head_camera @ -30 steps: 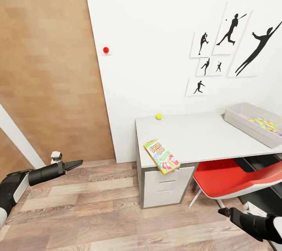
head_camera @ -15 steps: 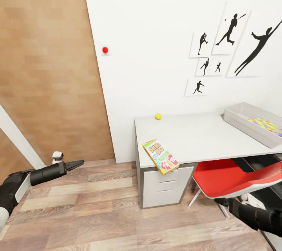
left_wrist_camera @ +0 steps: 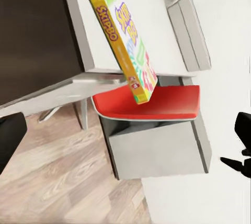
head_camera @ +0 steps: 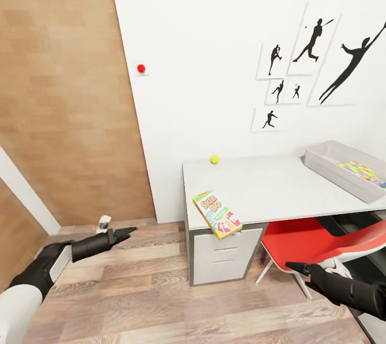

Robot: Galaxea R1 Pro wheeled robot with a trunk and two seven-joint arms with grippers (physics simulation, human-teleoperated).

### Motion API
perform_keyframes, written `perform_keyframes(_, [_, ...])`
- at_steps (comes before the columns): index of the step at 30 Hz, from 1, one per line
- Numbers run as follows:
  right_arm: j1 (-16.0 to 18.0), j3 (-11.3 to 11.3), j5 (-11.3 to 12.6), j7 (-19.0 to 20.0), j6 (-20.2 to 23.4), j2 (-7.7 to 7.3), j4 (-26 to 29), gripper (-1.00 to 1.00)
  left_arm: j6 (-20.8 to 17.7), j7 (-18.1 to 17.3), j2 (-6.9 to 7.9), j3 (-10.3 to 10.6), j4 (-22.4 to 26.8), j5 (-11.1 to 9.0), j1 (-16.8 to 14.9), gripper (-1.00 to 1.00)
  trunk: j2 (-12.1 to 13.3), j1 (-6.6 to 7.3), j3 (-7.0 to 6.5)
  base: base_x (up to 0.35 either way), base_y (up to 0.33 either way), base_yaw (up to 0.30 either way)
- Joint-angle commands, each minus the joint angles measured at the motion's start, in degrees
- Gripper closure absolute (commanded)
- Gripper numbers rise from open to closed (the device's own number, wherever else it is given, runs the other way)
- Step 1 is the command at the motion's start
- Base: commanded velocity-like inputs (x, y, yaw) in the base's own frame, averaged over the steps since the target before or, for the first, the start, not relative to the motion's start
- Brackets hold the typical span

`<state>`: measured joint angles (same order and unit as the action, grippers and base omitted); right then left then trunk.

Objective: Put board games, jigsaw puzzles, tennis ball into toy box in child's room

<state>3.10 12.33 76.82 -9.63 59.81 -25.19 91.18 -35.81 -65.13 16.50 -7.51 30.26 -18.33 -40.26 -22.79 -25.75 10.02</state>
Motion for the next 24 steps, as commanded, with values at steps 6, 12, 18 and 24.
perform_keyframes(6, [0.07,-0.84,0.33,-0.49,0.19,0.30,0.05,-1.00,-0.09,6.10,-7.46,-0.38,-3.43,-0.90,-0.08,-1.00,-0.12,-0.03,0.11,0.000,0.000,0.000])
perform_keyframes(12, [0.07,-1.48,0.19,-0.42,0.19,0.17,0.05,-1.00,-0.43,14.32,-12.97,-3.34,-4.26,-6.56,-0.36,-1.00,-0.12,-0.03,0.11,0.000,0.000,0.000])
perform_keyframes(18, [0.11,-1.44,0.26,-0.40,0.19,-0.06,0.03,-1.00,1.21,21.96,-17.13,-5.03,-6.91,-9.17,-0.35,-1.00,-0.12,-0.03,0.11,0.000,0.000,0.000])
perform_keyframes(24, [0.15,-1.37,0.62,0.57,0.19,0.05,0.04,-1.00,3.52,24.01,-18.45,-6.43,-8.99,-9.62,-0.35,-1.00,-0.12,-0.03,0.11,0.000,0.000,0.000])
